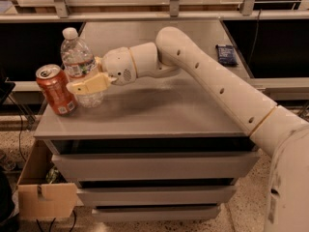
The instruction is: Move water bottle near coke can
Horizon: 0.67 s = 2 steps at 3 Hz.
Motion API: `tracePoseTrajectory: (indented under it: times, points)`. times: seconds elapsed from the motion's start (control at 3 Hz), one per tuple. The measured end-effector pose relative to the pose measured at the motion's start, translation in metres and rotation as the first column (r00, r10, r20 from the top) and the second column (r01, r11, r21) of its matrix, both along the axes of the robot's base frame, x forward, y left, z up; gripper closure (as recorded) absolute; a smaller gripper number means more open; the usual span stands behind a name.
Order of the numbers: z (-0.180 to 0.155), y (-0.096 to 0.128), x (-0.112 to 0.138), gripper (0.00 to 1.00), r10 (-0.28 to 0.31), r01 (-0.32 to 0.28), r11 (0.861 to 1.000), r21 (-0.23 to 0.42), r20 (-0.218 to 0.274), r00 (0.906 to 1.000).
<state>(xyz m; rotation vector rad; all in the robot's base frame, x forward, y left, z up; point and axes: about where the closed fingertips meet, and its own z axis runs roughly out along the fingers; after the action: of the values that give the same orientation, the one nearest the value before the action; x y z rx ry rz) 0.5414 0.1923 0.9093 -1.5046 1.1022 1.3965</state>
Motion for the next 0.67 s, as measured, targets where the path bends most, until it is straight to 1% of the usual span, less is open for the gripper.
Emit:
tracePoseTrajectory:
  times: [0.67]
  points:
    - [-0.0085,-0.0063,-0.0037,1.00,-0.015,0.015,1.000,-0.014,0.007,0.9999]
